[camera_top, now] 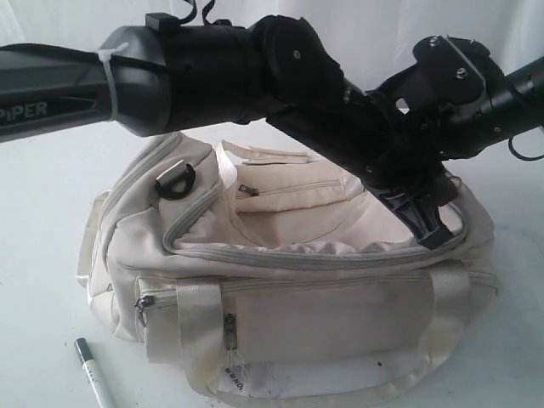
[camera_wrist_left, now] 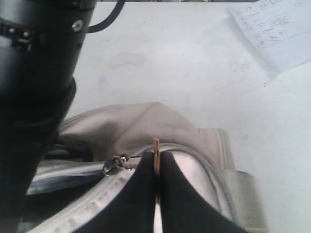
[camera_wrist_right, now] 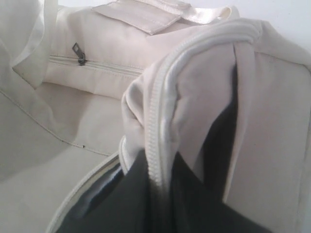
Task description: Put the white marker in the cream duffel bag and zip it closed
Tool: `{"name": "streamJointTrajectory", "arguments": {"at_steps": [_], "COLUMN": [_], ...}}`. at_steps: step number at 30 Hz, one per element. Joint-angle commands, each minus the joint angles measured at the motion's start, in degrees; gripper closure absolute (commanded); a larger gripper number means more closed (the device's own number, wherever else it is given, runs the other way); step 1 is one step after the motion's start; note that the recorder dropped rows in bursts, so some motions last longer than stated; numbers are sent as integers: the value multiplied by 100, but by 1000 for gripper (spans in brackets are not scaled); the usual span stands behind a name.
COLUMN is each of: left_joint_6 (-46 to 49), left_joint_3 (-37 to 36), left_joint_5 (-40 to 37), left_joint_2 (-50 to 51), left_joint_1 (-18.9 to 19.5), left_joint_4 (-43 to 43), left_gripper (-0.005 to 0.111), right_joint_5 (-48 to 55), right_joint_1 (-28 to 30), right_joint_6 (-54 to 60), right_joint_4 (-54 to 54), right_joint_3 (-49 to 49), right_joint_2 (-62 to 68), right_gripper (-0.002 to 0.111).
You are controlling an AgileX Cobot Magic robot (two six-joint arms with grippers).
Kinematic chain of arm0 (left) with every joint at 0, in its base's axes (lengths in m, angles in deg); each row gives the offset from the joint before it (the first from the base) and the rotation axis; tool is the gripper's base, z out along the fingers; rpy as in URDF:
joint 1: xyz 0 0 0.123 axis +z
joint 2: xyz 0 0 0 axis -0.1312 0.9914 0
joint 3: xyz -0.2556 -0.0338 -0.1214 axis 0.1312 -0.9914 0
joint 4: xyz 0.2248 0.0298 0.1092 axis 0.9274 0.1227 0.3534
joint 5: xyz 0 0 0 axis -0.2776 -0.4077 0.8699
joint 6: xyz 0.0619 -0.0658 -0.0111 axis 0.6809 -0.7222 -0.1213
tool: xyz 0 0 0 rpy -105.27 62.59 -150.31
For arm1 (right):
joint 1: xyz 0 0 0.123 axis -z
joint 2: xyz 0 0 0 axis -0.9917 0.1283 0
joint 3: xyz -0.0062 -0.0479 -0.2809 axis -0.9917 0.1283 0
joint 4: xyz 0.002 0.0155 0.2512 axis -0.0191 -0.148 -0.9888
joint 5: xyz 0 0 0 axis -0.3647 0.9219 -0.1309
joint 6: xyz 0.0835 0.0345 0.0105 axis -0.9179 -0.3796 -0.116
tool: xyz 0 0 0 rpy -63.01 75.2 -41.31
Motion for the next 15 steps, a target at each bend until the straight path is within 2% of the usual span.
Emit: {"name": "streamJointTrajectory", "arguments": {"at_steps": [1,10,15], "left_joint_6": [9,-242,-253], "left_joint_3": [156,167,167], "left_joint_5": [-716,-1558,-1727], "left_joint_2": [-131,-481,-566], "left_joint_1": [-184,-184,-184], "left_joint_4": [-204,63,63], "left_gripper": [107,107,107], "right_joint_5": [-212,-254,-278], "right_joint_1": [-8,-8,-8], "right_joint_6": [-37,-50,-50], "right_joint_4": [-17,5,5], "right_joint_3": [-12,-12,-12], "right_joint_2": [29,29,29], "right_gripper": [108,108,108]}}
